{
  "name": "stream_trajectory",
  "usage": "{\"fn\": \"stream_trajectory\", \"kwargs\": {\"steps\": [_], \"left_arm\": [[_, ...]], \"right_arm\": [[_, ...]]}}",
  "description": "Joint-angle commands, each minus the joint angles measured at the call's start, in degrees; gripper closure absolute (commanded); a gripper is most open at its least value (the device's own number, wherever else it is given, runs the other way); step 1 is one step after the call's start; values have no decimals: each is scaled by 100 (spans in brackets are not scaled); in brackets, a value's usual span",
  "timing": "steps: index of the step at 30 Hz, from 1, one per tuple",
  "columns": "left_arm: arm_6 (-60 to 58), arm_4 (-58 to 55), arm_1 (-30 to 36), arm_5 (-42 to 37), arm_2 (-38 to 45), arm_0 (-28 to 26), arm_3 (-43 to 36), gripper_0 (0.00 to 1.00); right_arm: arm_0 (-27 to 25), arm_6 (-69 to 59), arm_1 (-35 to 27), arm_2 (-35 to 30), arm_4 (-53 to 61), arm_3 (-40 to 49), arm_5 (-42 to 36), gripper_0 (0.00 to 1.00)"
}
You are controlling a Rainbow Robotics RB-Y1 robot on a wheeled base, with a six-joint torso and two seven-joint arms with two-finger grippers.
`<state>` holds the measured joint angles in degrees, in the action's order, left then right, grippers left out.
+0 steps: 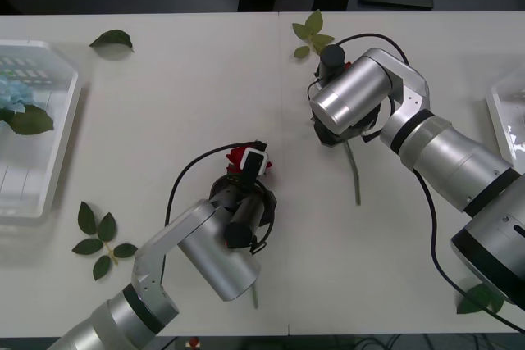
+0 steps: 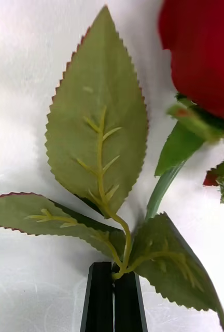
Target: Place the red flowers into the right box and the blue flowers into the left box. If a person shows an open palm, hand one flower to the person first, then continue sorting.
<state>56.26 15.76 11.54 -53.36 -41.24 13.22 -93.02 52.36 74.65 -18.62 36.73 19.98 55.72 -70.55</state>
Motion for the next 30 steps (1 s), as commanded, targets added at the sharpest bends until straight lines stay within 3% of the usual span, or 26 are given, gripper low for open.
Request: {"fn": "stream_trajectory", "kwargs": {"steps": [1,9,15,24,30], "left_arm": [[-89,68,-11,45,11,67,-94,100],[-151,68,156,54,169,85,-208,100],[-151,-416,595,45,432,85,-761,100],[122,-1629,1413,-500,1153,85,-1860,100],[1379,-3342,1597,-1388,2269,137,-2449,100]], "right_arm": [[424,-276,122,-34,41,45,-152,100],[890,-285,-195,-122,427,141,-530,100],[978,-206,-792,-192,797,792,-908,100],[961,-47,-1970,-192,1456,1609,-1092,100],[908,304,-3499,-192,2370,2303,-1040,100]]}}
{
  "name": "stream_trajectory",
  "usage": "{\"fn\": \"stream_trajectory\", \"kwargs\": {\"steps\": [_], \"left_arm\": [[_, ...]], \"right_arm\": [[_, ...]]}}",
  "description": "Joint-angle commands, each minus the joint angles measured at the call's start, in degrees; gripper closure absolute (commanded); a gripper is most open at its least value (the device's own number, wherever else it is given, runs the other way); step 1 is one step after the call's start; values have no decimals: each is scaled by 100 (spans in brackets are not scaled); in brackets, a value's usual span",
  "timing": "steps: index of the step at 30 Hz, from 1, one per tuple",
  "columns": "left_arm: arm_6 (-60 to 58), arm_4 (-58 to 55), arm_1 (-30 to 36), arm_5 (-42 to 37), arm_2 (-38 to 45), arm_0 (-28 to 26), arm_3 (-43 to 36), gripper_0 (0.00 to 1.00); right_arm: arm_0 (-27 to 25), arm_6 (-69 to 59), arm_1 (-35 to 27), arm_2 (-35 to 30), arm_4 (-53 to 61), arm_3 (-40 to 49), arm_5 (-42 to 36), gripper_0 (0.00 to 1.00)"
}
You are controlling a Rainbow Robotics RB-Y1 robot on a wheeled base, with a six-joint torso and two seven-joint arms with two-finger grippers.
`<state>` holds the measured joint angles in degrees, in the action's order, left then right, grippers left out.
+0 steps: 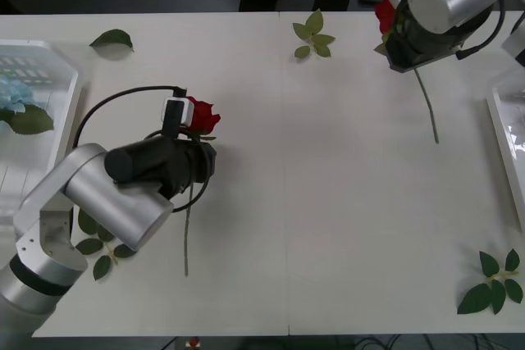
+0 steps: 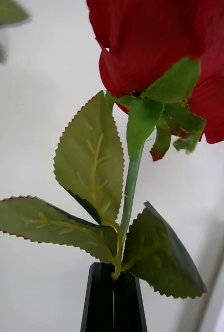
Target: Place the red flowers into the right box and the blue flowers into the left box. If a person shows an open palm, hand one flower to the person first, then continue sorting.
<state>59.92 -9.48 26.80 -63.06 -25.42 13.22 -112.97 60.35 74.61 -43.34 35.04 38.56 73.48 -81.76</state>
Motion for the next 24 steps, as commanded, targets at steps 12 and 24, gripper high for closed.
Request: {"fn": "stream_trajectory", "kwargs": {"steps": [12,24], "left_arm": [[2832,-3631,-122,-1244,2331,752,-691,100],[4124,-5723,-728,-13,2516,1288,-58,100]], "right_arm": [[-911,1618,-3251,-24,1927,491,2411,100],[-981,2814,-3339,-24,2120,-141,2815,100]]}}
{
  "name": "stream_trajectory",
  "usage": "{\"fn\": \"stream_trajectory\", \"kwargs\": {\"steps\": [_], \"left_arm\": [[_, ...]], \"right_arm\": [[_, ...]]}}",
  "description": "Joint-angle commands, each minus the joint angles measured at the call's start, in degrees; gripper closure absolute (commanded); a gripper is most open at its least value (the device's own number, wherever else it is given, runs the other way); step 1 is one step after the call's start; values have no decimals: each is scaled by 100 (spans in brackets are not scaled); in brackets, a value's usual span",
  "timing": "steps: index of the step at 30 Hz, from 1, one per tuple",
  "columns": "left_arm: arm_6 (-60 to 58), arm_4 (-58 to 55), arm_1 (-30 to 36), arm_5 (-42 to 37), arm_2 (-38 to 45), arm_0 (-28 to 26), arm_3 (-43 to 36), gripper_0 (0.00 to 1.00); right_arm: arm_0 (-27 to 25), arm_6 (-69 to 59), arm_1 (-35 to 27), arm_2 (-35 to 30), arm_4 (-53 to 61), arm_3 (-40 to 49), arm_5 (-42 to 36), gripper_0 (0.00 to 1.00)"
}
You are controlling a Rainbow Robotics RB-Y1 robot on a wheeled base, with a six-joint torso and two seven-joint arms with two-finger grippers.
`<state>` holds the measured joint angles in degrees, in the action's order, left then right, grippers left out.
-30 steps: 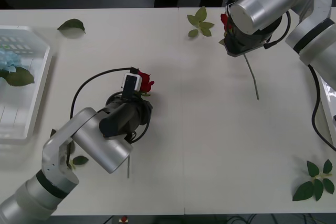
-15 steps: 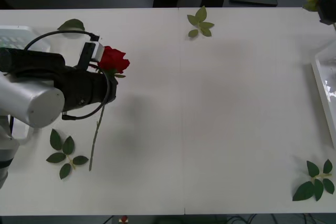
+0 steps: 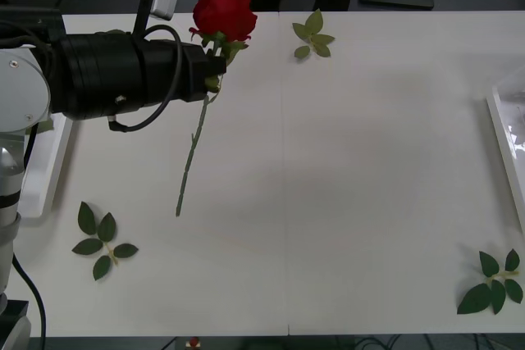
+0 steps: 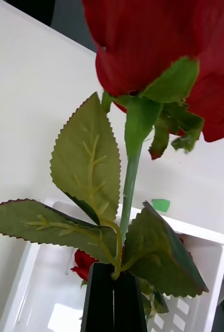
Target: Place the red flowers into the right box and the blue flowers into the left box. If a person shows an open palm, hand one flower to the person first, then continue sorting.
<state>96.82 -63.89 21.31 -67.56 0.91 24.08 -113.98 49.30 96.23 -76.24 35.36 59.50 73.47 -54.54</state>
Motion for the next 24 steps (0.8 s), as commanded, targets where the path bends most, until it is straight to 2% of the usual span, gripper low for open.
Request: {"fn": "stream_trajectory", "kwargs": {"steps": [1,6,16,24], "left_arm": [[505,-405,-215,648,-196,211,95,100],[874,-976,-321,1764,-750,220,245,100],[953,-1205,-532,3627,-1848,246,245,100],[936,-1213,-664,4146,-1963,404,245,100]], "right_arm": [[97,748,-58,-56,27,-176,137,100],[-105,1161,-269,-56,132,-351,541,100],[-861,1785,-831,-56,457,-545,1253,100],[-1327,1864,-1007,-56,387,-887,1481,100]]}}
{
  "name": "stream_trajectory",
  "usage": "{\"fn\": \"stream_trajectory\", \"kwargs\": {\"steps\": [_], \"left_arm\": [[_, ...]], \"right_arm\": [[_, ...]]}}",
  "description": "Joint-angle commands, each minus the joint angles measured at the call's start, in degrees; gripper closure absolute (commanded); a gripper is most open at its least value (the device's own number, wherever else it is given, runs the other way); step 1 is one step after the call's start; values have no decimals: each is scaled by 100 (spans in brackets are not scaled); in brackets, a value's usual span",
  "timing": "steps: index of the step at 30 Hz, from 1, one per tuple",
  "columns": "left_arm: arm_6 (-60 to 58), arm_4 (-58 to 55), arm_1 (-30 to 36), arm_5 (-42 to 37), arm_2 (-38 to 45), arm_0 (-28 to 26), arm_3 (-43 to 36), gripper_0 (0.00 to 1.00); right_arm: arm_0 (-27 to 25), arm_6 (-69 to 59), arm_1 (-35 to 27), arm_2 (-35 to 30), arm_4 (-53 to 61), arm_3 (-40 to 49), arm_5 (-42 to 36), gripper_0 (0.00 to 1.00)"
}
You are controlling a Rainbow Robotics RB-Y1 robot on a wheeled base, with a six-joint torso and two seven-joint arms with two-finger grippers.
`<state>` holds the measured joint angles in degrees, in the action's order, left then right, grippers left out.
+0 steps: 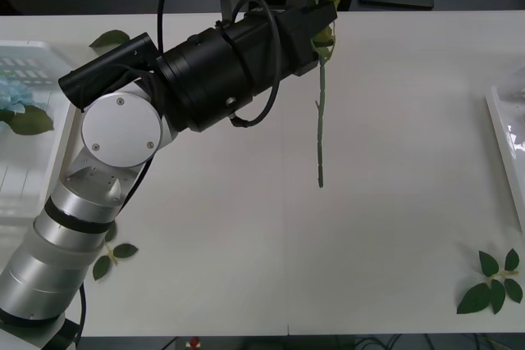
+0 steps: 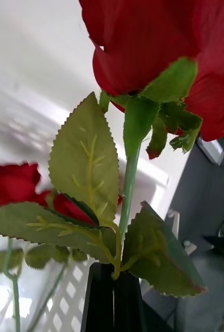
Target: Place the red flowers into the right box and the blue flowers into the left box. If a person shows an open palm, hand one flower to the person first, then continue sorting.
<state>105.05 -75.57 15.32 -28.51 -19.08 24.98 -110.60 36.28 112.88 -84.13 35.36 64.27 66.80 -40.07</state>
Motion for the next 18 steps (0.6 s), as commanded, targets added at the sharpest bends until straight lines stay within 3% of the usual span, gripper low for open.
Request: {"fn": "stream_trajectory", "kwargs": {"steps": [1,18], "left_arm": [[103,-63,-64,267,18,323,-94,100],[95,-318,-29,443,-52,332,-67,100]], "right_arm": [[-59,208,-218,-56,-134,-255,61,100],[-1123,410,37,-56,-864,-483,1168,100]]}}
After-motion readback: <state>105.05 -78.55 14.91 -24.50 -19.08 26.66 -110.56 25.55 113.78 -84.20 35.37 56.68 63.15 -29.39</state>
